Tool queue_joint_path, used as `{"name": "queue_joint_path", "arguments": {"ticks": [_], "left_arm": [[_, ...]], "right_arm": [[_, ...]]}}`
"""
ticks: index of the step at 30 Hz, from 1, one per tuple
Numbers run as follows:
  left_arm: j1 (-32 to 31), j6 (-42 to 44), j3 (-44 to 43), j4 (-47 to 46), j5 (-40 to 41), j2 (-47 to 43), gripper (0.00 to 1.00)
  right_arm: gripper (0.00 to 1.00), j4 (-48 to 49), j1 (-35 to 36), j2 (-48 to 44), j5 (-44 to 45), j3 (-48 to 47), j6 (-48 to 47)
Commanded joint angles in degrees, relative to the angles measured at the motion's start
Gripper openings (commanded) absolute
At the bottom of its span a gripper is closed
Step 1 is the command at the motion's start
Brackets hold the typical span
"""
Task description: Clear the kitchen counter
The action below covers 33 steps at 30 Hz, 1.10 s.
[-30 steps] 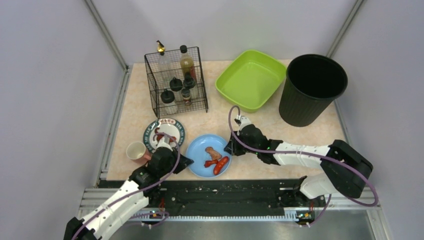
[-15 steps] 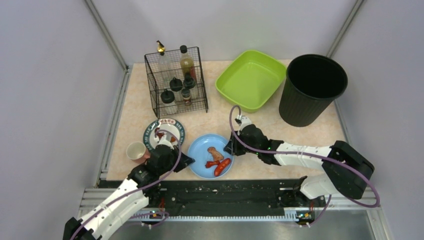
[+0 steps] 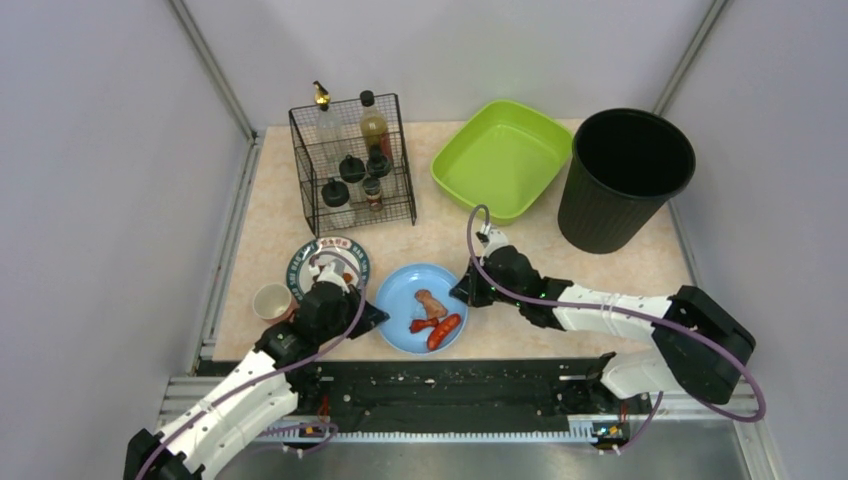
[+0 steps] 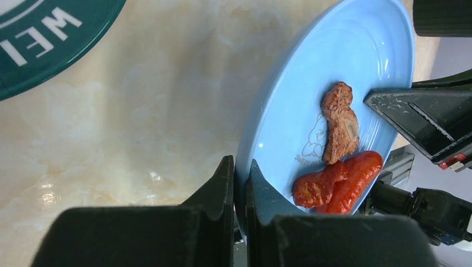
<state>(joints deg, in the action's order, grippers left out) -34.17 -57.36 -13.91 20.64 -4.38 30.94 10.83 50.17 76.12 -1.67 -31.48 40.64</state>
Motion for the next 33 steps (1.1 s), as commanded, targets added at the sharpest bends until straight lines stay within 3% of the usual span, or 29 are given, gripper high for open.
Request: {"name": "queue_joint_path", "arguments": {"ticks": [1,10,14,21,33], "left_arm": [[-0.26,4.06,-5.74,-4.34,-1.39,0.41,0.09],[-0.20,7.48,-8.54,-3.10,0.99,-0.95,0.48],[-0.27,9.20,-11.97,-2.75,0.82,-1.50,0.60],[-0.22,13.08,-17.05,0.47,3.61,-1.67,0.63],[-0.28,12.55,-18.94,4.27,5.40,-5.73,0.63]], "right_arm": [[0.00,4.15,-1.26,-2.76,-3.71,-0.88,1.85],[0.00,0.27,-5.31,-4.57,-5.51,-4.66,1.26],[0.00,-1.54,-8.43,-5.23,-7.56,-6.47,0.97],[0.00,-6.41,-11.66,-6.62,-8.85,-12.45,0.63],[0.00,-22.17,-19.93,-5.75,-8.43,-32.18,-0.13]]}}
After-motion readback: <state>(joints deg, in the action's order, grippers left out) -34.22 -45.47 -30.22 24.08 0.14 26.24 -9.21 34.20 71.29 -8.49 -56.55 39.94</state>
